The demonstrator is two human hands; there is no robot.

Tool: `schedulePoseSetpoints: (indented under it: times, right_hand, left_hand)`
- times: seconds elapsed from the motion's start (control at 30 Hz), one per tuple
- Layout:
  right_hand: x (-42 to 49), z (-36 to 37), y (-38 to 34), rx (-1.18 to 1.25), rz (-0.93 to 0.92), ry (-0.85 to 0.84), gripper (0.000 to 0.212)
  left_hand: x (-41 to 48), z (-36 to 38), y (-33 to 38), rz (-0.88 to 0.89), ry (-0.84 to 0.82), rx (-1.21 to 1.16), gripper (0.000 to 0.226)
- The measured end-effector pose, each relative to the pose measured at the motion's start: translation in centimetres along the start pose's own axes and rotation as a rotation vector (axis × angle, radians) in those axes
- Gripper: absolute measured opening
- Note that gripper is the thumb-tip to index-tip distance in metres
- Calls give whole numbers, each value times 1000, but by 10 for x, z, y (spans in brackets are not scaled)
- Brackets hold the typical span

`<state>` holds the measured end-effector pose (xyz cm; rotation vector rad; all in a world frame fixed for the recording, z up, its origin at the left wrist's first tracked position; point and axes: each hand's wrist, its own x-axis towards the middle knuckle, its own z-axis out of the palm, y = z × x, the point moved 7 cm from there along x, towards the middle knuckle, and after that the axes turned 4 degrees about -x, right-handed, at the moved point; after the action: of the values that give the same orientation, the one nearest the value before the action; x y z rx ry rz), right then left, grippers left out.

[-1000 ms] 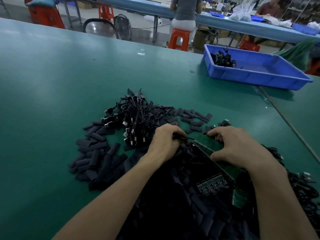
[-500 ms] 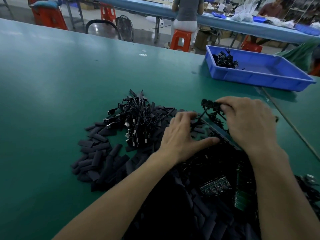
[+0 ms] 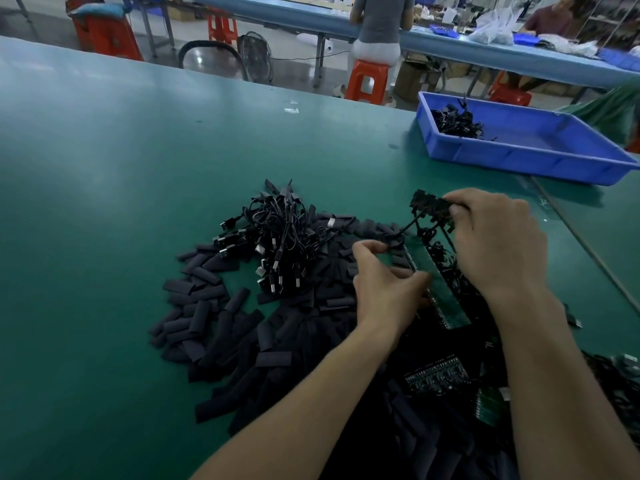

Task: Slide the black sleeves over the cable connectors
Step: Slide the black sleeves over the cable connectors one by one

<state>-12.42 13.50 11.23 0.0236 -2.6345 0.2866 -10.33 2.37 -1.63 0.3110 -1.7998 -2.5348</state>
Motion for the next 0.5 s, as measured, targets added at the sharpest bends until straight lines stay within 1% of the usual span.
schedulePoseSetpoints:
  times: [0.1,0.13,0.17,0.3,0.43,0.5]
  right_hand:
    - [12,-13,10,36,109,140,27]
    - [17,-14,9,46,111,144,27]
    - [21,-12,7,47,92,108,27]
    - [23,10,-4,60,-10,-107,25]
    - [11,30,-5,75,-13,-303,9]
    - [6,37,-4,27,-6,-315,9]
  left_hand:
    - [-19,2,-10,70,-55,123,64]
    - [-23,4,-12,71,-89,136,63]
    - [-26,7,-14,64,-113,126,61]
    - [-18,7,-15,-19,-113,46,53]
    - [-17,6,-20,-128,-127,32,49]
    - [-18,6,-22,-128,-108,19,39]
